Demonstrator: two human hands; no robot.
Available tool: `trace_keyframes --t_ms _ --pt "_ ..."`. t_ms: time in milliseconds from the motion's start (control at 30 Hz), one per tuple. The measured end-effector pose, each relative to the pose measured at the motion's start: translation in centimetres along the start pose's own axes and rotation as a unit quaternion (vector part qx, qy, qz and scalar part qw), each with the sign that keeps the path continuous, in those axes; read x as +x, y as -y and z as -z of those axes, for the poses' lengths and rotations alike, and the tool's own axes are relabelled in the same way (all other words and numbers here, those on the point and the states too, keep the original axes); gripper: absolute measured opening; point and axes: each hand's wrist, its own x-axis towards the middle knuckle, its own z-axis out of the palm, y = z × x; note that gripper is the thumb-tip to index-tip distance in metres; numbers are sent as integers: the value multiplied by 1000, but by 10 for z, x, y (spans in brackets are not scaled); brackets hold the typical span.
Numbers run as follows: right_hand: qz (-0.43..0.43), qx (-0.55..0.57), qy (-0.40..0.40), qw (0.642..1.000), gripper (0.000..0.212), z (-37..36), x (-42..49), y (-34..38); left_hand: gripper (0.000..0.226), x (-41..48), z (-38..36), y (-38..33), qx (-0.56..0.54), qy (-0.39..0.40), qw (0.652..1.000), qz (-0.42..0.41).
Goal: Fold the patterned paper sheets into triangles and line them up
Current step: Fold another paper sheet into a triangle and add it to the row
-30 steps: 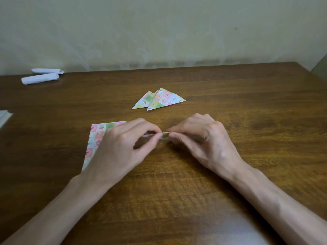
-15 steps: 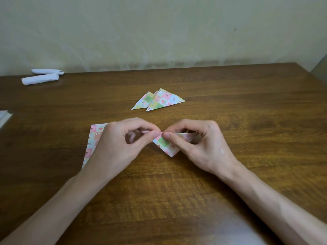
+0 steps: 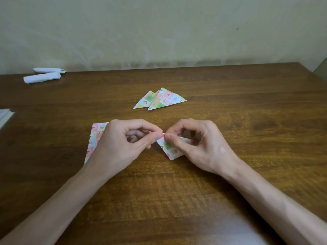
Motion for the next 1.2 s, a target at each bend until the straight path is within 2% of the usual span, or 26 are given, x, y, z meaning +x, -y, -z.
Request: trace_keyframes --t_ms 333,500,733,833,1033,1200 --pt "-21 42 26 999 12 -3 -1 2 4 -1 -4 5 20 2 1000 14" --pt "-33 67 28 997 12 -1 -1 3 8 0 -2 6 10 28 999 23" --pt "-75 118 15 990 10 0 0 1 8 3 6 11 -1 7 1000 18" --pt "-77 122 16 989 10 0 -1 4 19 1 3 10 -4 22 1000 9" --pt "-100 125 25 987 10 6 0 4 7 5 7 11 15 -29 999 2" --pt "-109 111 7 988 9 11 -1 5 8 5 6 9 11 -26 1000 4"
